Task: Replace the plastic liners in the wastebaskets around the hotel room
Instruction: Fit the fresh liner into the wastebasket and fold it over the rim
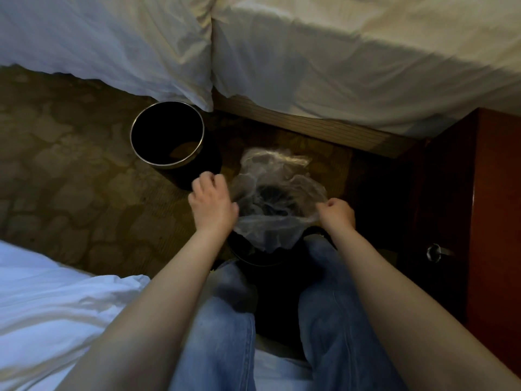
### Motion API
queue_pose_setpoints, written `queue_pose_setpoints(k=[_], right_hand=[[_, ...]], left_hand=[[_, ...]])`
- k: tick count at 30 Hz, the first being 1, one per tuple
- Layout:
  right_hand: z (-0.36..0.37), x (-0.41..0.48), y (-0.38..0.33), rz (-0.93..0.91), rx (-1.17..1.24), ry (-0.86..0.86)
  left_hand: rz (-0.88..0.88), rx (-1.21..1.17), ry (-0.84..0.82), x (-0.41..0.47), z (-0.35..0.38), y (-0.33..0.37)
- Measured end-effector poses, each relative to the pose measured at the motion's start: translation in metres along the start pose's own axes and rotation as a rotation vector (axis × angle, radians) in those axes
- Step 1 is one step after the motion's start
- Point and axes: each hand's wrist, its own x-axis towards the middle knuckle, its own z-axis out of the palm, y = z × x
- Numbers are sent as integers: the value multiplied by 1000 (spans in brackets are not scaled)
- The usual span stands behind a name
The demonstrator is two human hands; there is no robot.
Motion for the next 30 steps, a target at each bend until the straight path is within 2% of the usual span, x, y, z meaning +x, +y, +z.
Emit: queue_pose_setpoints(k=[2,3,5,6,8,12,16,17,19,21,23,24,26,28,30], right_hand=[[5,-6,-2,-45,-2,-44],[7,-8,-2,-60,6,-52],[9,-10,-1,-74,34,-46],[8,-9,-1,-67,66,-43],[5,-7,0,-34,140,-27],[-9,2,7,78,139,107],[-7,3,6,73,75,-11],[-4,-1,3,9,-15,0],[1,-11,-5,-250,-282,143],[5,-22,-13,-576,-404,268],[13,-25,-16,-807,-390,251],[17,-25,-17,-872,-377,200],[27,-22,-20,-913,-373,76],[37,-13,-26,-868,-390,-25],[47,-2,-32,-779,-451,-131]], left_hand=[[267,-86,19,-4,1,21],[373,-178,-77,-5,4,33],[434,-313,-449,-9,12,54],[440,-296,-606,-11,18,61],[444,-132,-777,-18,32,64],[404,275,-904,-18,45,40],[331,487,-874,-8,38,12],[338,498,-855,-6,36,10],[375,459,-815,-5,34,11],[337,237,-846,-5,31,12],[224,-124,-868,-5,29,17],[206,-256,-806,-3,29,22],[188,-354,-571,0,31,32],[88,-370,-344,4,38,39],[5,-341,-305,7,45,41]])
